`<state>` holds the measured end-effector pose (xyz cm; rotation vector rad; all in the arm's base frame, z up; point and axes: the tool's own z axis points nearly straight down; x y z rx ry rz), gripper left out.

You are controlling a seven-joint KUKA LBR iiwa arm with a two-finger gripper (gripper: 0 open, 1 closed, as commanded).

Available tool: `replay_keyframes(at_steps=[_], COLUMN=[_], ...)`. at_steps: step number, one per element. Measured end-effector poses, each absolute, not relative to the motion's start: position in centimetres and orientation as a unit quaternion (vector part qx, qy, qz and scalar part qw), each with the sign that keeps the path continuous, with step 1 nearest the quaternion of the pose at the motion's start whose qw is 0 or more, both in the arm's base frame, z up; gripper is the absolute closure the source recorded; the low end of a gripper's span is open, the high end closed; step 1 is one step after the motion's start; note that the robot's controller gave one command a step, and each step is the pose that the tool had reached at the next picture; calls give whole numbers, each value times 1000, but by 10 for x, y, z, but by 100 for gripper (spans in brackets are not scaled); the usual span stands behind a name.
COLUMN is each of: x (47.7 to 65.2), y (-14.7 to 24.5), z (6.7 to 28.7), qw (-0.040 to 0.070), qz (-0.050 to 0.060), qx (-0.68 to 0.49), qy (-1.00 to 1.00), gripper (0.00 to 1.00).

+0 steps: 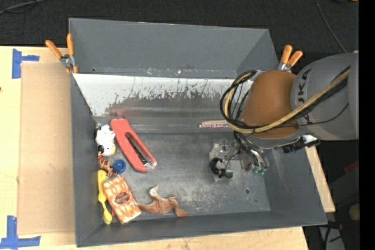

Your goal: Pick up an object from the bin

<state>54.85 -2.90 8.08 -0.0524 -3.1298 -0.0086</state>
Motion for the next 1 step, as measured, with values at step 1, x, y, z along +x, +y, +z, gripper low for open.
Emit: replay_keyframes(at_steps=[1], x=[549], y=[-29], z=[99], qw=[6], qz=[-3], qx=[-17], qy=[-1000], gripper=[100])
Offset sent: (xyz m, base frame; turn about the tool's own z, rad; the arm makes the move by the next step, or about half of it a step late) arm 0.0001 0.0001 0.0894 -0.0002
